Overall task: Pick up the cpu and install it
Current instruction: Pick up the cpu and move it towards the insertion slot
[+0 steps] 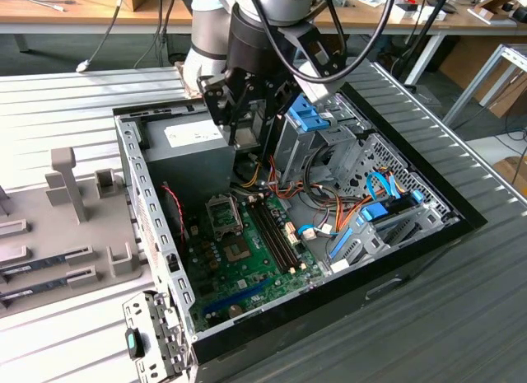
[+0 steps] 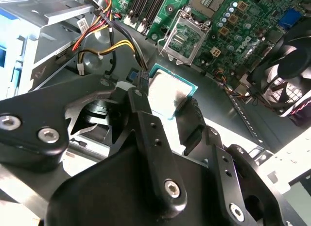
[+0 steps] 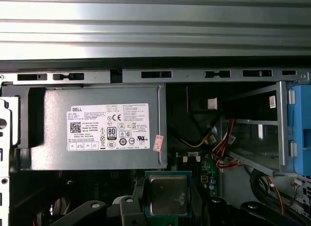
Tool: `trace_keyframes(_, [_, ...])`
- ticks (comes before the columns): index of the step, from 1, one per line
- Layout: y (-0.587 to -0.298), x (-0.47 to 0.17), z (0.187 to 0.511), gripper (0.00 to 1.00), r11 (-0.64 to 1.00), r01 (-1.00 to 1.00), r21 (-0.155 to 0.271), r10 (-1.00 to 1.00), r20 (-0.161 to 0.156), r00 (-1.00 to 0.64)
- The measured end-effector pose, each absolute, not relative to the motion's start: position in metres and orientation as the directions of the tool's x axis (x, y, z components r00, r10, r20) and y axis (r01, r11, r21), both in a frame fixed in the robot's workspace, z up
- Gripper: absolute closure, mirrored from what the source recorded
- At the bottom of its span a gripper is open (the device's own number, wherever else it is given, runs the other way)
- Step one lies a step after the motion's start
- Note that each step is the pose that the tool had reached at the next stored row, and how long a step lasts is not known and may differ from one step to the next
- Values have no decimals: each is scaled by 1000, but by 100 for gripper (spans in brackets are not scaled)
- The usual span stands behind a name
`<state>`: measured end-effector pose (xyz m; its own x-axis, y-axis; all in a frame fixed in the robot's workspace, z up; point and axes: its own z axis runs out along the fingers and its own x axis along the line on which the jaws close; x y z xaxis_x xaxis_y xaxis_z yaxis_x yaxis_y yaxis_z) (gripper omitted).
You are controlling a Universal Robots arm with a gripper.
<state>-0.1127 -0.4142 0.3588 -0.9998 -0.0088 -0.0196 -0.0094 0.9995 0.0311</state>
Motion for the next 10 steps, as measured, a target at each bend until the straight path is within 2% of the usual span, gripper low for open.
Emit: trace_keyframes(10, [-418, -113, 358, 53, 999, -9, 31, -9, -20, -1000])
